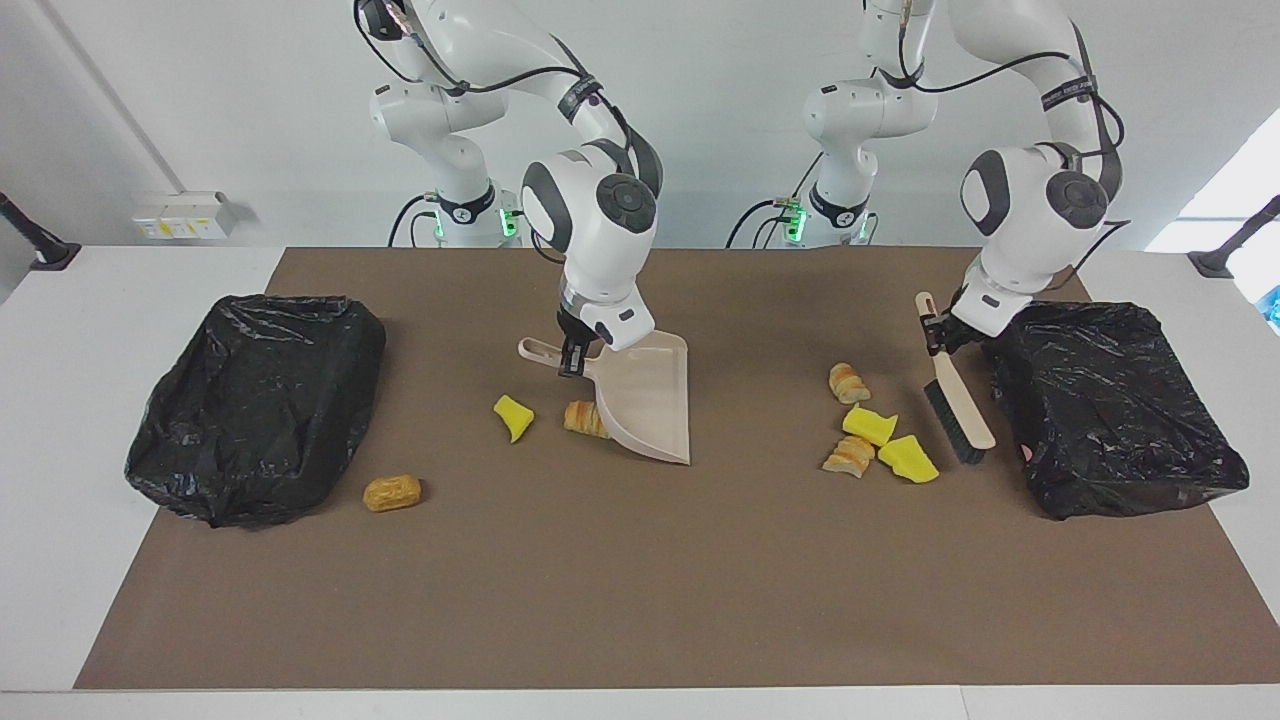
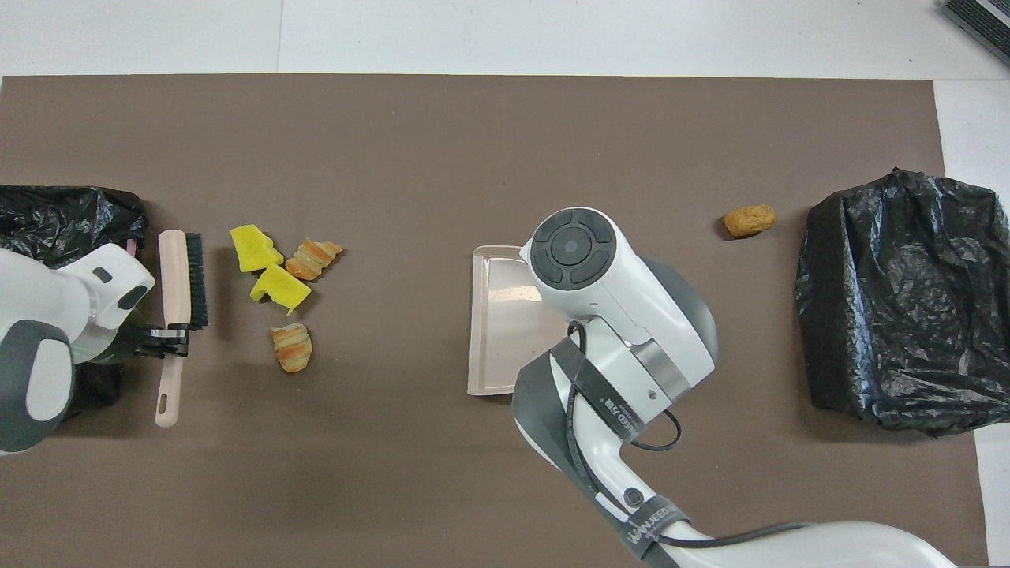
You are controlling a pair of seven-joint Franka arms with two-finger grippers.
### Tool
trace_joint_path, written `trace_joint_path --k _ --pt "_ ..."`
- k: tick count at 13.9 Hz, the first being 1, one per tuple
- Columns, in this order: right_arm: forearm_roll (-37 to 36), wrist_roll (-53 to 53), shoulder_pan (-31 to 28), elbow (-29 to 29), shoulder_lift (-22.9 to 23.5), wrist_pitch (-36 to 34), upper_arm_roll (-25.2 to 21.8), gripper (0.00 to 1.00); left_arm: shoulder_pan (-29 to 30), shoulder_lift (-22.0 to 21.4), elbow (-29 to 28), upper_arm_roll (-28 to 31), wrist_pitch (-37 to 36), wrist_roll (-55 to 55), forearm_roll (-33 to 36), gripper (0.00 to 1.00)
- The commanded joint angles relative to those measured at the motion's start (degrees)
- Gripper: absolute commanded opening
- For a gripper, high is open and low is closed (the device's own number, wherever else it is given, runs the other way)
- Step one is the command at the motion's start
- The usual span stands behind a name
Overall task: Sweep and dump trash in bin
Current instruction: 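Sweep the yellow sponge pieces toward the dustpan with the left gripper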
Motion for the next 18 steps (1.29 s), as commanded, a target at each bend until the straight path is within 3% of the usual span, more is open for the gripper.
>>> trace_joint_path --k 1,4,11,18 --pt "-1.2 0.9 -0.3 0.1 0.1 1.0 0.3 0.0 -3.3 1.3 0.8 0.5 1.7 -5.1 1.2 0.0" --pt "-1.4 0.8 -0.4 -0.1 0.1 1.1 0.3 0.0 -10.9 2.7 -0.5 0.4 4.2 -16.0 1.1 0.0" --pt "-0.8 -0.3 -0.6 -1.3 0.0 3.6 0.5 0.0 -25.2 1.2 -2.6 0.1 3.2 -28.0 -1.8 0.0" --pt "-0.3 -1.5 -0.7 -3.5 0.1 8.0 0.5 0.0 -34.1 -0.1 0.0 0.1 -1.6 -35.7 -5.8 0.0"
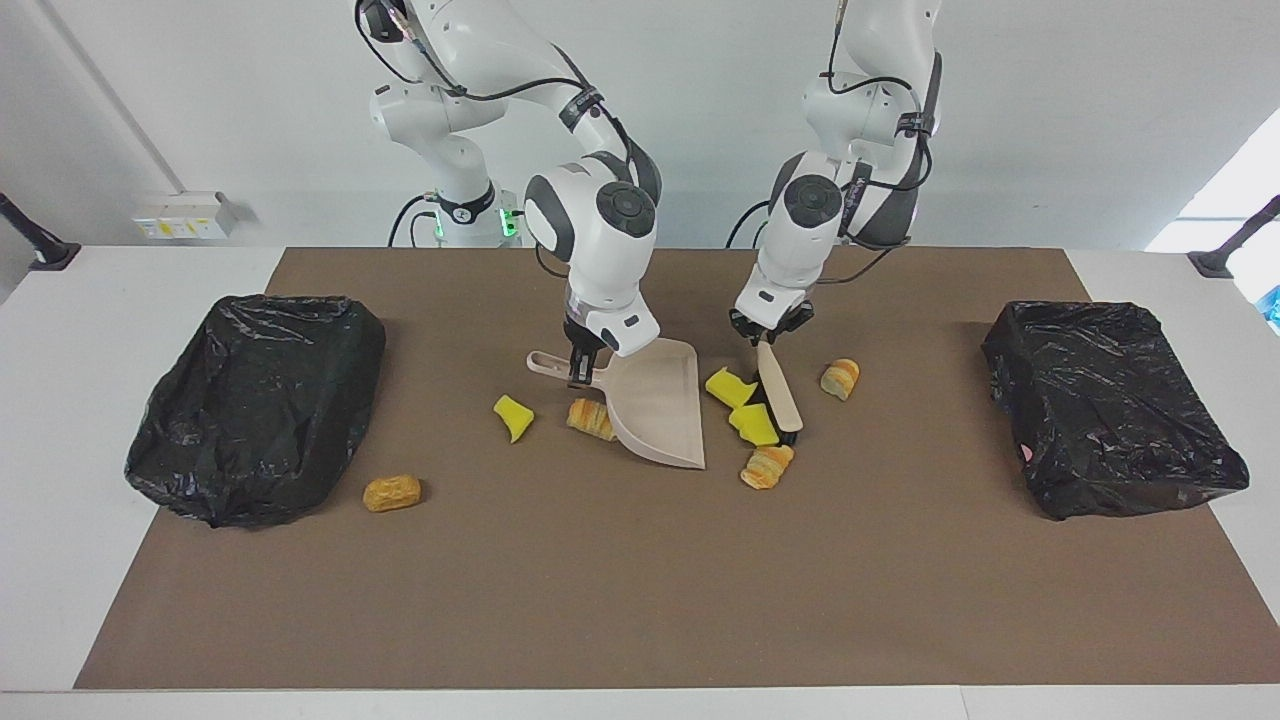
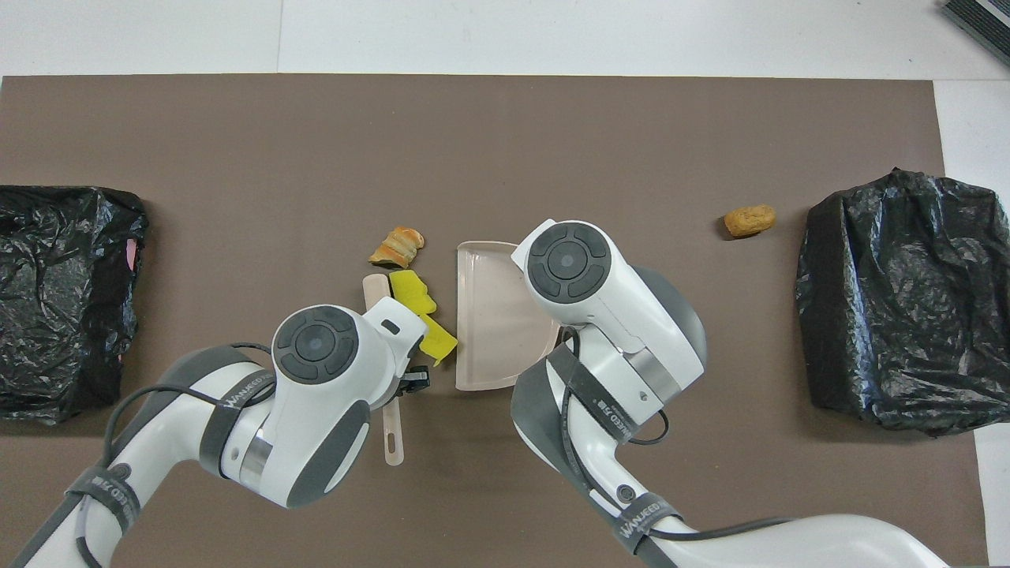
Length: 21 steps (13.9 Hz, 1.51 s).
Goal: Sweep and dump trash in bin
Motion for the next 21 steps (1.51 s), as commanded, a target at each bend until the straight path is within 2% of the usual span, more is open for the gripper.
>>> trace_joint_path --k 1,3,5,9,11,14,17,21 --pt "-0.1 -1.7 -0.7 -1.1 0.0 2.0 0.5 0.0 -0.5 -2.9 2.7 1.3 -6.2 -1.4 -3.0 0.0" --pt "0.4 -1.8 -0.9 -1.1 0.0 2.0 0.5 0.0 4.7 -5.3 5.1 1.6 -12.4 -1.5 -4.9 0.0" --pt "0.4 -1.8 -1.0 -1.2 0.0 2.0 0.5 0.0 8.6 -6.9 4.0 1.7 -15.9 -2.1 -5.0 0.0" --pt "0.4 -1.8 -1.1 -1.2 0.0 2.0 0.5 0.0 14.5 -13.8 -8.1 1.7 -14.5 -4.0 -4.9 0.0" --pt "0.4 -1.7 -1.1 -1.3 0.0 2.0 0.5 0.0 15.2 -14.4 -12.1 1.7 -10.5 -4.0 -4.9 0.0" --pt "0.4 -1.7 -1.1 -1.3 0.0 2.0 0.5 0.0 14.0 -13.0 -13.9 1.5 -4.3 -4.6 -4.9 0.0" --pt "0.4 -1.4 -1.0 -1.3 0.0 1.9 0.5 0.0 8.6 -11.5 -13.7 1.4 1.4 -4.0 -5.2 0.0" --pt "0.4 -1.1 -0.8 -1.2 -0.1 1.9 0.5 0.0 1.0 -9.2 -11.6 1.4 9.1 -3.9 -10.5 0.0"
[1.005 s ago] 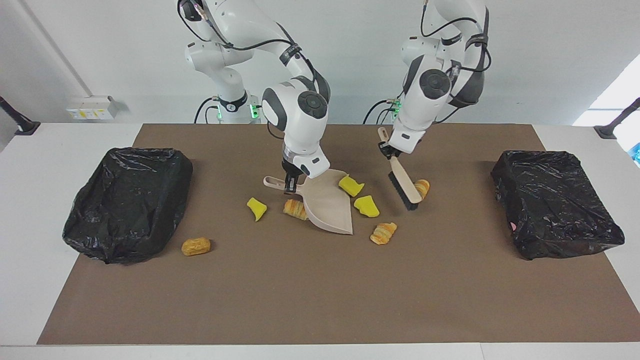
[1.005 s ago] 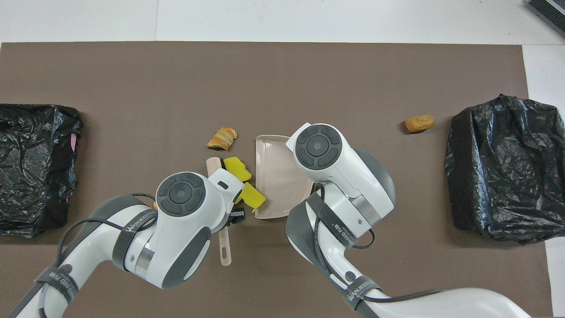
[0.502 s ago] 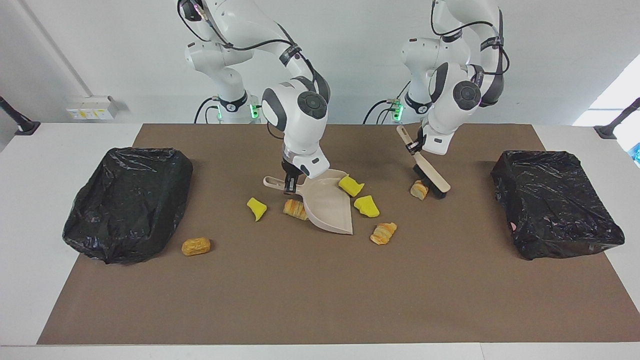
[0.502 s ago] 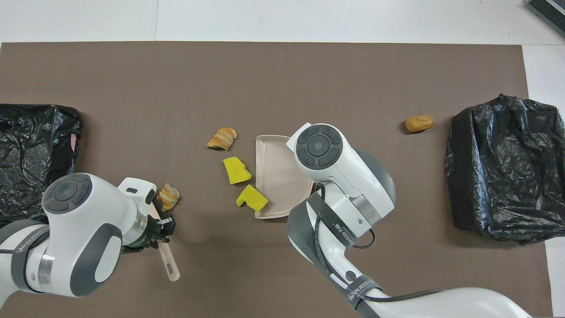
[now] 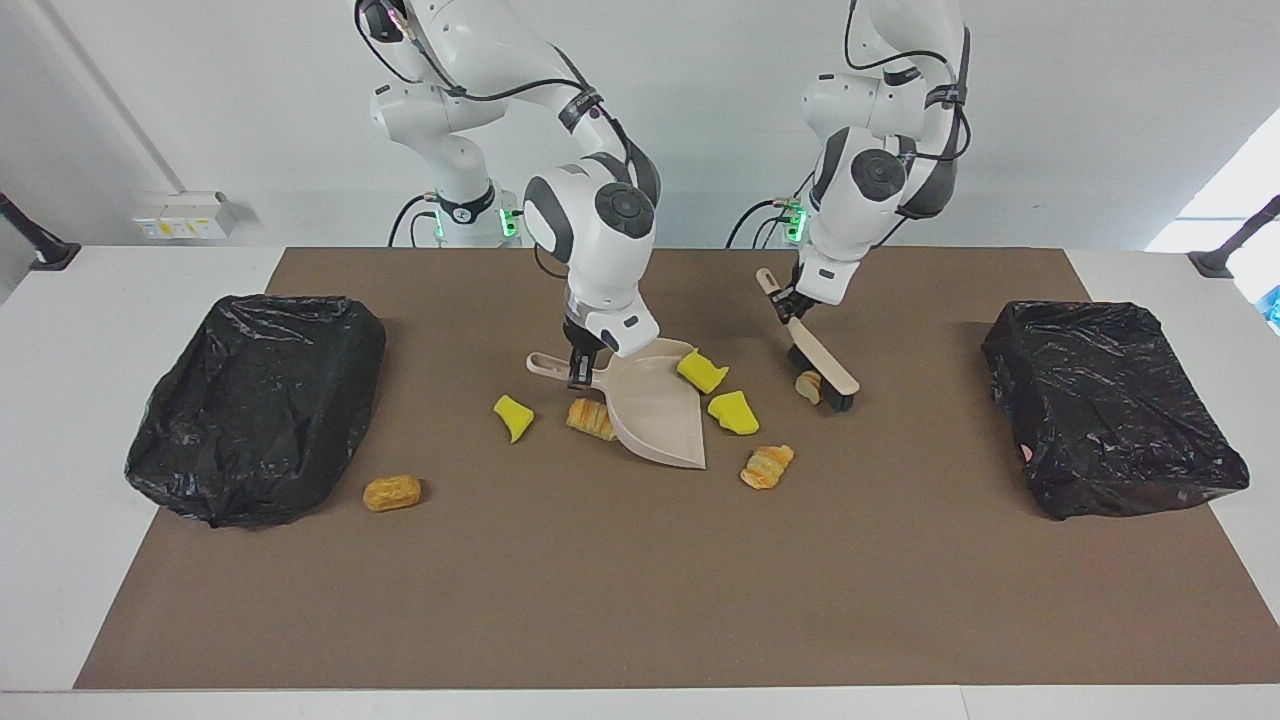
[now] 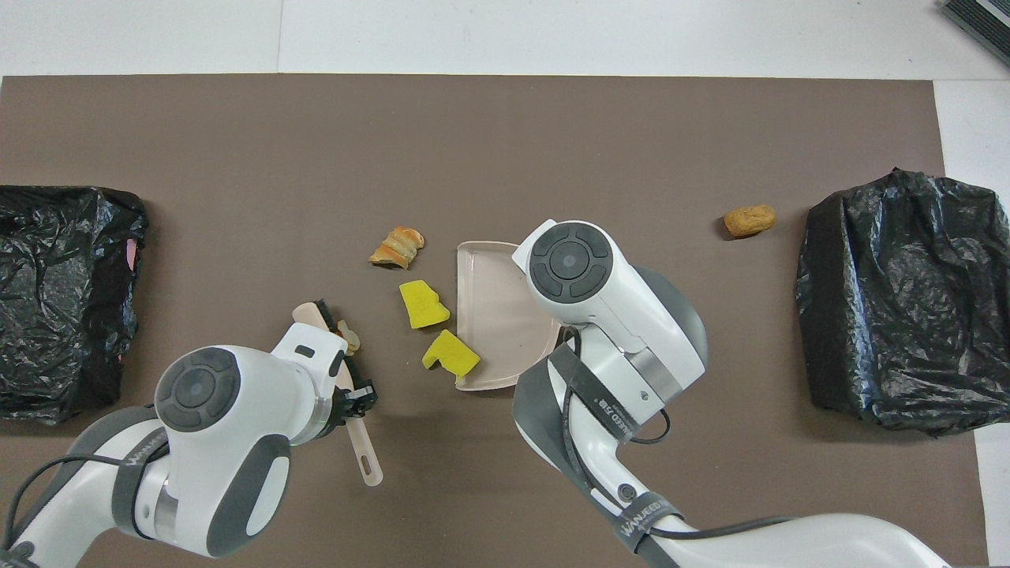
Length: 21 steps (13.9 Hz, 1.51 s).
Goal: Sweep and dump trash in bin
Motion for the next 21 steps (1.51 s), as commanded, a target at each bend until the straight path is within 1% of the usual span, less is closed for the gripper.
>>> trace_joint_path --k 1,4,6,8,10,12,13,15,17,18,19,21 --pt "0.3 -0.7 -0.7 -1.0 -0.1 1.5 0.5 0.0 -5.0 3.2 3.2 0.7 3.3 -0.7 -3.3 0.0" --pt "0.3 -0.6 -0.7 -1.0 -0.1 1.5 0.5 0.0 -6.1 6.2 9.7 0.8 0.9 -6.4 -3.9 0.0" --pt "0.3 -0.6 -0.7 -1.0 -0.1 1.5 0.5 0.0 -4.7 5.3 10.6 1.0 -2.3 -5.0 -3.0 0.0" --pt "0.4 -0.6 -0.7 -1.0 -0.1 1.4 0.5 0.0 -0.4 5.2 11.4 1.1 -5.4 2.3 -2.1 0.0" --pt "0.3 -0.6 -0.7 -1.0 -0.1 1.2 0.4 0.0 4.2 5.3 10.2 1.1 -5.4 12.9 -2.0 0.0" --pt "0.1 -1.5 -1.0 -1.0 -0.1 1.0 0.4 0.0 8.7 6.7 10.5 1.2 -5.0 26.7 -1.5 0.0" --pt "0.0 -2.2 -1.0 -1.0 -0.1 0.5 0.4 0.0 10.8 7.7 10.9 1.1 -5.6 31.7 0.0 0.0" --pt "-0.6 -2.7 -0.9 -0.9 -0.1 0.4 0.4 0.0 12.1 9.1 12.3 1.3 -6.9 38.9 1.1 0.0" --pt "-0.7 -2.6 -0.9 -0.8 -0.1 0.3 0.4 0.0 13.7 13.6 16.6 1.3 -7.1 41.1 1.1 0.0" --pt "-1.3 -2.6 -0.9 -0.6 -0.1 -0.2 0.3 0.0 14.2 14.9 17.8 1.3 -7.0 41.1 1.0 0.0" --pt "-2.1 -2.3 -0.8 -0.4 -0.1 -1.4 0.4 0.0 15.6 15.2 17.9 1.2 -6.8 41.2 0.8 0.0" --pt "-2.4 -1.8 -0.3 -0.3 -0.4 -3.0 0.3 0.0 15.2 15.2 17.7 1.2 -5.4 41.5 0.8 0.0"
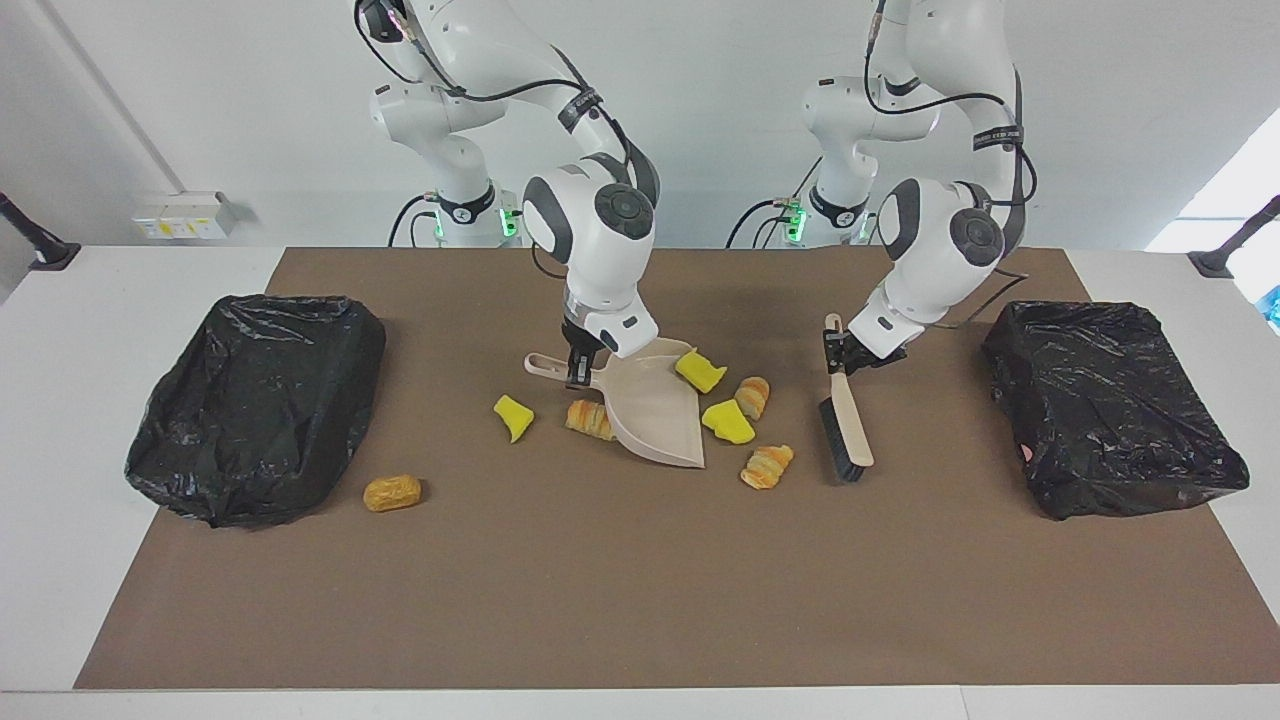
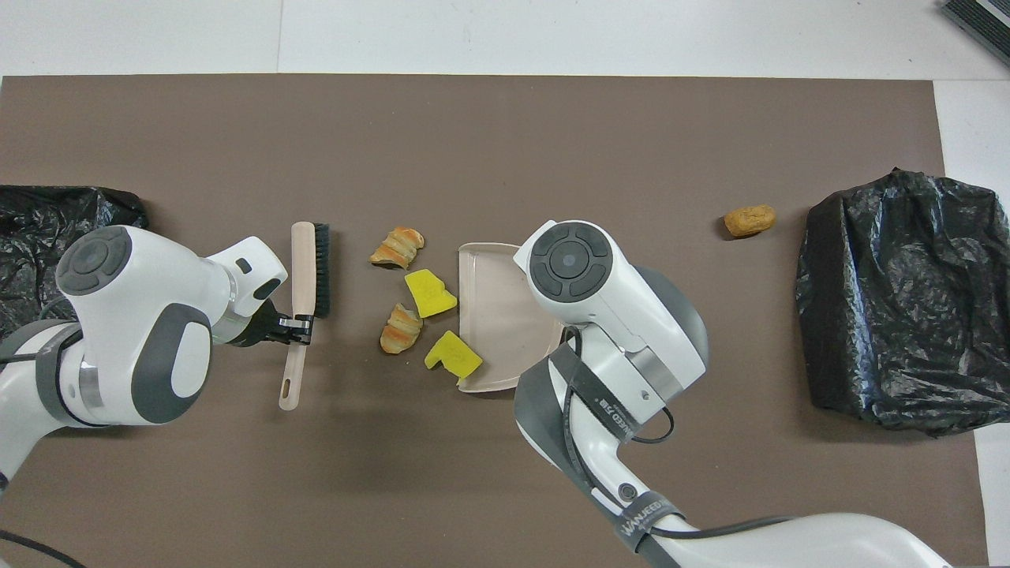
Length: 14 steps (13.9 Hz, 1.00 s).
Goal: Sweep and dump trash in bin
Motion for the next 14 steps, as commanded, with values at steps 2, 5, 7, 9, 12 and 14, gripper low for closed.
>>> trace_joint_path --k 2,5,7,9,12,14 --pt "-2.7 -1.1 -0.3 -0.4 -0.5 -2.5 0.3 0.0 -1.0 1.0 1.2 -0.7 0.8 0.8 0.9 0.0" --pt "-2.9 -1.1 -0.3 -0.5 -0.6 -3.5 0.3 0.0 -6.7 0.4 1.1 -0.7 0.0 0.4 1.1 0.0" --pt "-3.0 -1.1 -0.2 -0.6 -0.7 -3.5 0.3 0.0 -9.8 0.2 0.5 -0.7 -1.7 -0.3 1.1 0.0" --pt "-2.9 -1.1 -0.2 -0.5 -0.7 -3.5 0.3 0.0 -12.9 0.0 -0.2 -0.8 -1.7 -4.4 1.1 0.0" --pt "-2.8 -0.4 -0.3 -0.5 -0.6 -3.0 0.5 0.0 -18.9 -0.6 -0.2 -0.9 -1.7 -13.8 1.1 0.0" --pt "-2.6 2.2 -0.1 -0.5 -0.1 -2.5 0.5 0.0 -22.8 -1.1 -0.2 -1.2 -2.0 -18.3 0.5 0.0"
